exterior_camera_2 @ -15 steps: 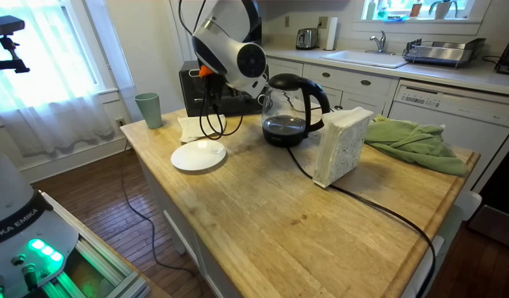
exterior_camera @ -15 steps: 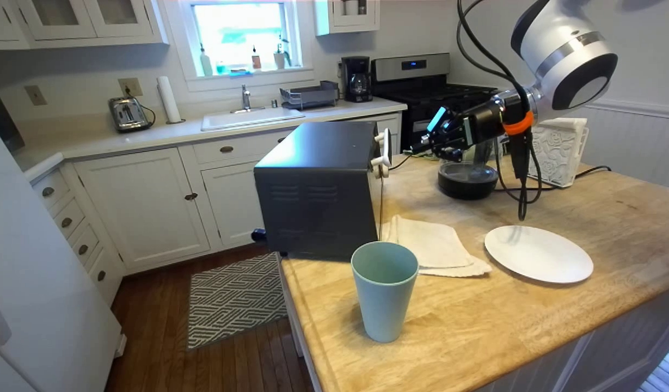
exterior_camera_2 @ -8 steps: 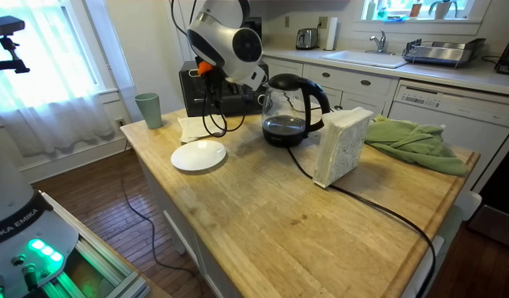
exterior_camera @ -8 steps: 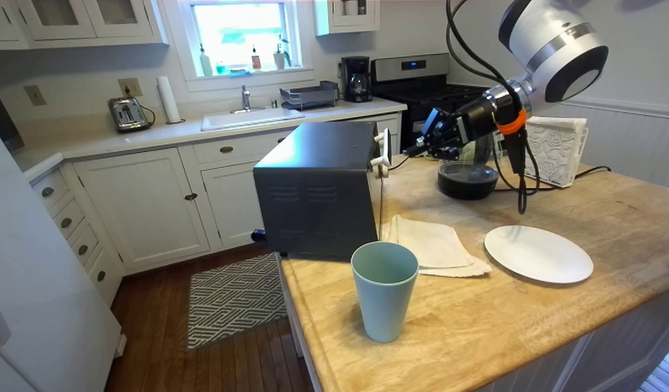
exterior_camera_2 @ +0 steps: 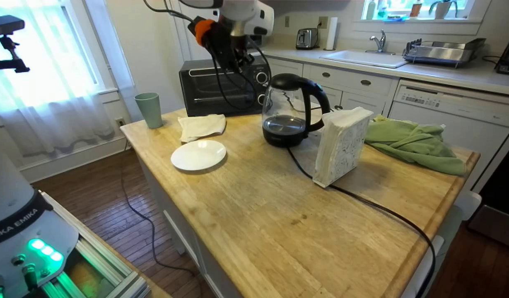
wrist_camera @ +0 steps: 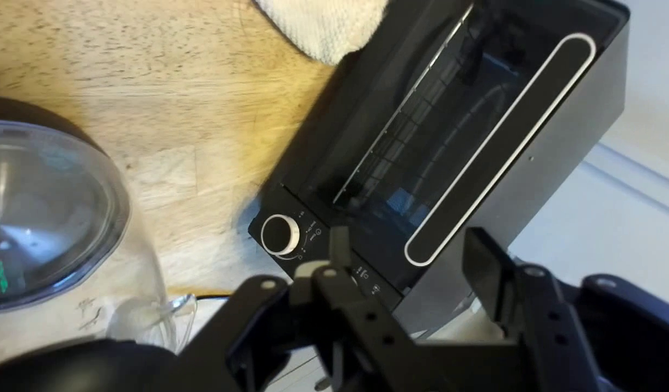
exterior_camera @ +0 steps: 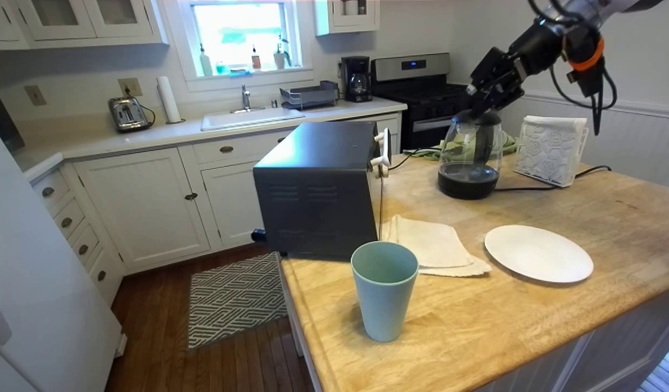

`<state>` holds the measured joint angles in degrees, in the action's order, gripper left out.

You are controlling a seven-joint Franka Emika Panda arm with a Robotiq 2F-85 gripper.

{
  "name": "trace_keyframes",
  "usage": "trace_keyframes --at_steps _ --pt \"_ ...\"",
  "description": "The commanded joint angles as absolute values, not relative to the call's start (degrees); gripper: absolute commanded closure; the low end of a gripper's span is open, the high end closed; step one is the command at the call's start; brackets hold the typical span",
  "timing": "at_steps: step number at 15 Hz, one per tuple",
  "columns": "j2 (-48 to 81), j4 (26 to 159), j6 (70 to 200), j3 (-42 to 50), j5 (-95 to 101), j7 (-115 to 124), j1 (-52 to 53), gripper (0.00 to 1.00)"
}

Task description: Close the oven door

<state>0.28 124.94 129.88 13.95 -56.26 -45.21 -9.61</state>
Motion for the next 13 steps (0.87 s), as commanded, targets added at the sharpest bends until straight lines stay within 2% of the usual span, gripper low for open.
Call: trace_keyframes --at_steps 1,2,4,13 --pt "-11.7 130.5 131.1 12.6 -40.7 -41.1 -10.6 0.12" --pt "-14.3 131.2 132.3 12.1 -36.4 -39.4 -11.2 0.05" --pt "-17.7 131.4 133.5 12.7 -29.2 -34.3 -12.0 0.0" --pt "-19.1 130.5 133.1 16.9 -31.6 -32.6 -9.7 0.0"
